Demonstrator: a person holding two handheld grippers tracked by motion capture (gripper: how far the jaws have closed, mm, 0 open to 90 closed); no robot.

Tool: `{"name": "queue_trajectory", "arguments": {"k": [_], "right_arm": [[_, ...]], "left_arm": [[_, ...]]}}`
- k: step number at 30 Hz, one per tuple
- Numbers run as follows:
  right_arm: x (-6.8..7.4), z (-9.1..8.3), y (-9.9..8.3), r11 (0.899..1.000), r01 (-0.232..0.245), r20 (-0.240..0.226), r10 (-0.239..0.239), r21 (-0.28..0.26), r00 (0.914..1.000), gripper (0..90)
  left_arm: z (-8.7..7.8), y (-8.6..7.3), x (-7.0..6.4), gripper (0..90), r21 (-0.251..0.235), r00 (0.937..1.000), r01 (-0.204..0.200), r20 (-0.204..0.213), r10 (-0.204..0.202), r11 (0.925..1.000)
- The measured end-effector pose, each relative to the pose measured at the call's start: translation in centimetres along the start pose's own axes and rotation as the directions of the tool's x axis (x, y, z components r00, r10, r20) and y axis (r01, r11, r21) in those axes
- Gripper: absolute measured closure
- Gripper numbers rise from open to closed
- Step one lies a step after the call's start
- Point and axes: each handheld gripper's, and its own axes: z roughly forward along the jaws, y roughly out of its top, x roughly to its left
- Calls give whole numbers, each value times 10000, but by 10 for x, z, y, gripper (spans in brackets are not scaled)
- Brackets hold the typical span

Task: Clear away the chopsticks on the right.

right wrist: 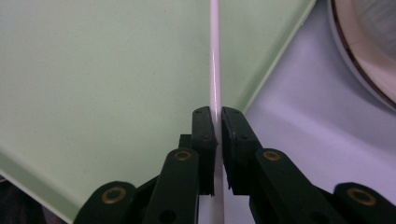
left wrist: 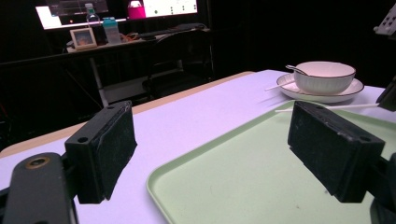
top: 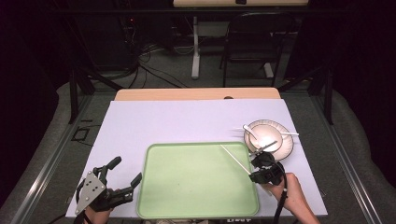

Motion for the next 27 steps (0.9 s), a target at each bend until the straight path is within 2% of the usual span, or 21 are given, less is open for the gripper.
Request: {"name": "queue_trajectory", "arguments": {"k": [3, 6, 7, 8, 9, 10, 12, 14, 22, 24, 26, 27], "right_arm": [[3, 8, -5, 9999, -87, 132, 85, 126, 9999, 840], [8, 13, -9, 9998, -195, 70, 194, 107, 9998, 840], [10, 15, -9, 9997, -238, 56, 237, 55, 9997, 839], [11, 20, -10, 9993, -271, -21, 270, -274, 9996, 839], [12, 14, -6, 9965, -107, 254, 86, 830, 9996, 838], [14, 21, -8, 9998, -201, 152, 199, 92, 9997, 838], [17, 26, -7, 9999, -167, 155, 167, -17, 9997, 838], [21, 29, -5, 9998, -125, 119, 123, 155, 9999, 838], [31, 35, -1, 10000, 26, 21, -26, 92, 10000, 825], [31, 34, -1, 9999, 121, 195, -122, 61, 9997, 783], [30, 33, -2, 9994, 311, 200, -315, 173, 9993, 675], [30, 33, -2, 9992, 400, 196, -401, 24, 9990, 610]], "left_arm": [[0, 0, 0, 151, 6, 10000, -10, 33, 10, 10000], [0, 0, 0, 151, -26, 10000, -16, 56, 16, 10000], [0, 0, 0, 151, -28, 10000, -30, 54, 30, 10000], [0, 0, 0, 151, -45, 10000, -9, 48, 9, 10000], [0, 0, 0, 151, -47, 10000, -15, 46, 15, 10000], [0, 0, 0, 151, -48, 10000, -6, 43, 7, 10000], [0, 0, 0, 151, -17, 10000, -45, 45, 45, 10000], [0, 0, 0, 151, -17, 10000, -17, 46, 17, 10000], [0, 0, -1, 151, -48, 10000, -34, 39, 34, 10000], [-1, 0, -1, 151, -63, 10000, -40, 32, 40, 10000], [-1, 0, -1, 151, -69, 10000, -28, 25, 28, 10000], [-1, 0, -1, 151, -69, 10000, -35, 32, 35, 10000]]}}
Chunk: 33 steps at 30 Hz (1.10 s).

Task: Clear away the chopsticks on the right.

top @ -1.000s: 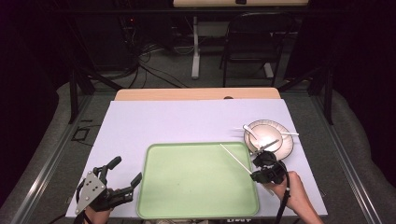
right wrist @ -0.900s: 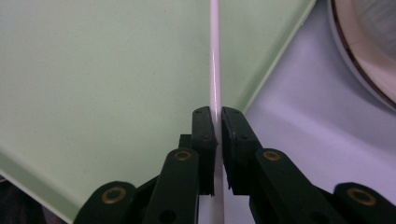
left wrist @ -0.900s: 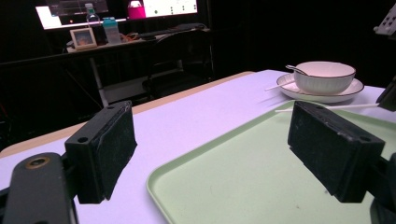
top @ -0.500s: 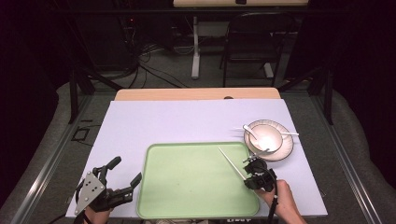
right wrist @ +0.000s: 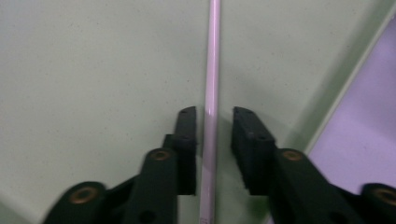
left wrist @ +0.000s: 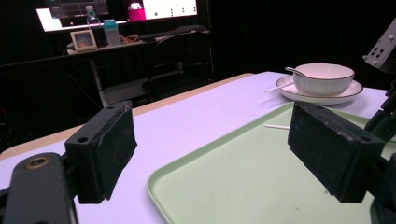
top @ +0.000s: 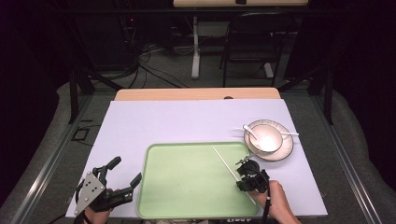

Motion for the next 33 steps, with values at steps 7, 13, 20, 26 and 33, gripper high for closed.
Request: {"name": "queue_trajectory", "arguments": {"k": [7, 13, 20, 26, 33], "right_arm": [[-9, -18, -2, 9898, 1420, 474, -1413, -137, 9888, 325], [-35, -43, -6, 9760, 2039, 202, -2030, -758, 9790, 132], [-63, -74, -3, 9598, 2599, 605, -2546, -1059, 9651, 27], [-96, -93, 7, 9501, 2794, 716, -2718, -1384, 9597, 0], [-117, -117, 24, 9324, 3191, 1084, -3042, -1695, 9464, 0]], "left_arm": [[0, 0, 0, 151, 30, 10000, -9, 0, 9, 10000], [1, 0, 0, 151, 71, 10000, -8, -34, 8, 10000], [2, 0, 0, 151, 76, 10000, -45, -42, 46, 10000], [1, -1, 0, 151, 74, 10000, -25, -56, 25, 10000], [2, -1, 0, 151, 76, 10000, -43, -40, 43, 10000]]}}
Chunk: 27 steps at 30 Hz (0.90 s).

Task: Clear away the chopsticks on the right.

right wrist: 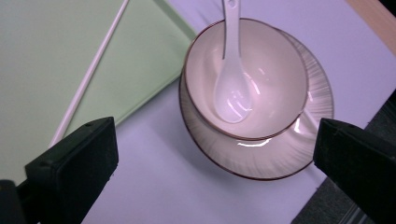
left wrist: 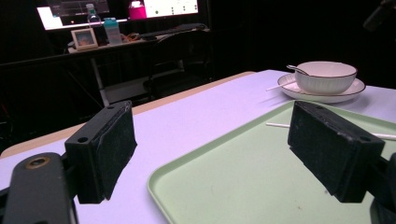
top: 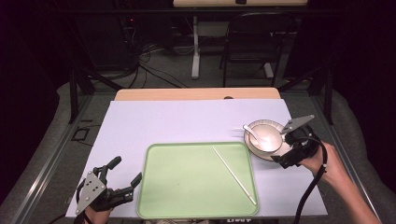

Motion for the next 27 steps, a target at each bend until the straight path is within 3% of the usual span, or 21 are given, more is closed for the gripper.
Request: {"name": "queue_trajectory", "arguments": {"k": [2, 5, 7, 16, 22, 27], "right_arm": [[-7, -2, 4, 9999, 99, -46, -99, -120, 9999, 0], [-19, 0, 11, 9991, 385, -92, -383, 188, 9992, 0], [-28, 4, 15, 9984, 366, -60, -364, 441, 9993, 0], [-70, 8, 34, 9971, 567, 76, -572, 508, 9983, 0], [-93, 9, 48, 9933, 641, 192, -662, 961, 9976, 0], [-109, 22, 54, 9858, 559, 19, -569, 1584, 9984, 0]], "left_arm": [[0, 0, 0, 151, 5, 10000, 20, -9, -20, 10000], [0, 0, 0, 151, 8, 10000, 30, -9, -30, 10000], [0, 0, 0, 151, 6, 10000, 6, 4, -6, 10000], [0, 0, 0, 151, 8, 10000, 50, -13, -50, 10000], [0, 0, 0, 151, 9, 10000, 61, 3, -61, 10000], [0, -1, 1, 151, -8, 9999, 98, -30, -98, 10000]]}}
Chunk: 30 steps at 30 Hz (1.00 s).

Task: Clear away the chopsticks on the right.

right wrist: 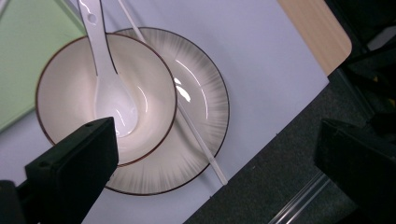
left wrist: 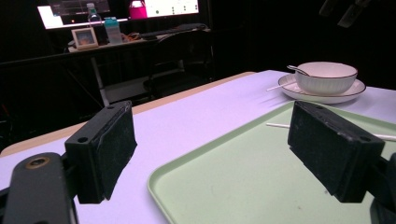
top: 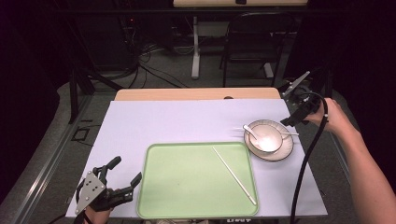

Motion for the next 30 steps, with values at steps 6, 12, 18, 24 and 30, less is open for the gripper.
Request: {"name": "queue_trajectory", "arguments": {"k": [6, 12, 18, 24, 30], "right_arm": [[-12, 19, 6, 9976, 189, 4, -189, 670, 9998, 34], [-21, 39, 5, 9932, 304, 19, -308, 1123, 9995, 255], [-18, 62, 1, 9844, 538, -64, -535, 1678, 9985, 421], [-15, 84, -7, 9812, 624, -647, -514, 1827, 9966, 509], [-16, 95, -11, 9685, 807, -852, -621, 2354, 9944, 524]], "left_arm": [[0, 0, 0, 151, 7, 10000, -4, -2, 4, 10000], [0, 0, 0, 151, 14, 10000, -3, -4, 3, 10000], [0, 0, 0, 151, -1, 10000, 4, 4, -4, 10000], [-1, 0, 1, 151, -42, 10000, 62, -59, -62, 10000], [-1, 0, 1, 151, -18, 10000, 46, -58, -46, 10000]]}}
